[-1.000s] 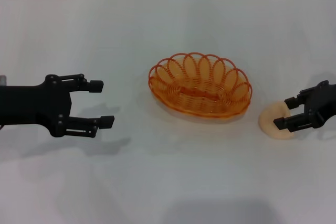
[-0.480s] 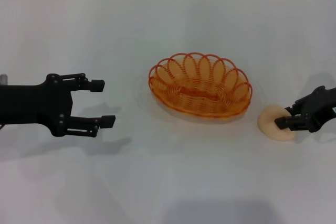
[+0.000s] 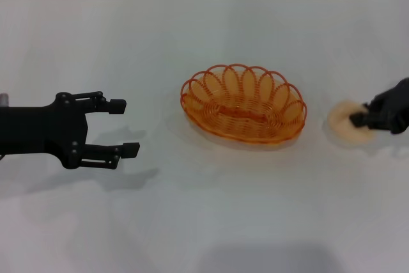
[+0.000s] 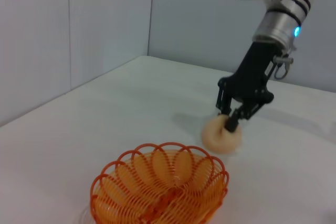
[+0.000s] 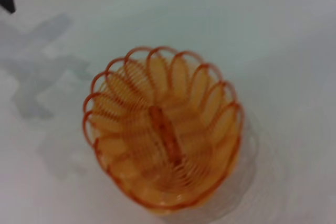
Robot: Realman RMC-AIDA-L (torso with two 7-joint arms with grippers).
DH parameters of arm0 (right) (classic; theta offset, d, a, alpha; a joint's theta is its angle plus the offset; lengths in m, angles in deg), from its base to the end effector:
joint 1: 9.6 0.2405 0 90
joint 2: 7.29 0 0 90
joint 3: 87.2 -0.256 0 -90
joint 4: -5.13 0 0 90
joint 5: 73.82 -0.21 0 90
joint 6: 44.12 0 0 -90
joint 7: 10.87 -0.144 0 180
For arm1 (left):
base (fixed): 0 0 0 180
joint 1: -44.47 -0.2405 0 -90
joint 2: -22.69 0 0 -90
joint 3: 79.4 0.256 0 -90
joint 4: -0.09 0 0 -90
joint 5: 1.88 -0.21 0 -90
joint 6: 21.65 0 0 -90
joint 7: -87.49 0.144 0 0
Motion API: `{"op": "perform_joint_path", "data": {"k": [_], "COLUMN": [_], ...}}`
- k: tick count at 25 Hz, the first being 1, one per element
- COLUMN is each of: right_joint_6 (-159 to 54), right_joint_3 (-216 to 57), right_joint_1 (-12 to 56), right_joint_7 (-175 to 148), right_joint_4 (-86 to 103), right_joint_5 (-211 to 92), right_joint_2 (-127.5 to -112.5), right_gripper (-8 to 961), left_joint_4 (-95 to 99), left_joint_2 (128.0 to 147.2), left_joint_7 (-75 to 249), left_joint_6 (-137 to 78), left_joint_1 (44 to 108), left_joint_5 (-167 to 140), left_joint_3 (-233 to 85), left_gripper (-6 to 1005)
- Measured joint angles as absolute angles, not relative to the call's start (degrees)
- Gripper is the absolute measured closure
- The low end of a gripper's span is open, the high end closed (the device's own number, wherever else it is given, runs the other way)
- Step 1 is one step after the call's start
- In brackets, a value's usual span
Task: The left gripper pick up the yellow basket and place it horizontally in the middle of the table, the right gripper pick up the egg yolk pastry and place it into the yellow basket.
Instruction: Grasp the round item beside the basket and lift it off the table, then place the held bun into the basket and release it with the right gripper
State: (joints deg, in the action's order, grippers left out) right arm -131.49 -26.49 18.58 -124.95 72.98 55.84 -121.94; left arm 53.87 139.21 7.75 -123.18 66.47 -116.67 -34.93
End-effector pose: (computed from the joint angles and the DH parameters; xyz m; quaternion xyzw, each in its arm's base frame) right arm 0.2390 0.3538 0.0502 -0.9546 0.2536 -0.0155 0.1556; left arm -0.2731 0.2930 0.0478 -0.9676 -0.1387 -0.1860 0.1000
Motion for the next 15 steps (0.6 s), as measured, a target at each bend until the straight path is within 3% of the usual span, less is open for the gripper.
{"op": "perform_joint_path", "data": {"k": [7, 15], "right_joint_6": [-134.4, -130.6], "right_joint_3": [-32.2, -29.8], "right_joint_1": [19.2, 19.0], "right_joint_7": [-123.0, -118.7], "right_joint_4": [77.0, 79.4], "right_joint_5": [54.5, 41.1], "right_joint_2": [-121.47, -122.66], "right_gripper": [804, 853], "left_joint_4": [53.9, 53.9], "left_joint_2": [139.25, 139.31], "left_joint_7": [7.9, 7.9], "left_joint_6": [-123.1, -123.1], "left_joint_1": [66.5, 66.6], "left_joint_5": [-116.7, -116.7], "left_joint_3": [-34.9, -34.9], "left_gripper": [146, 146]}}
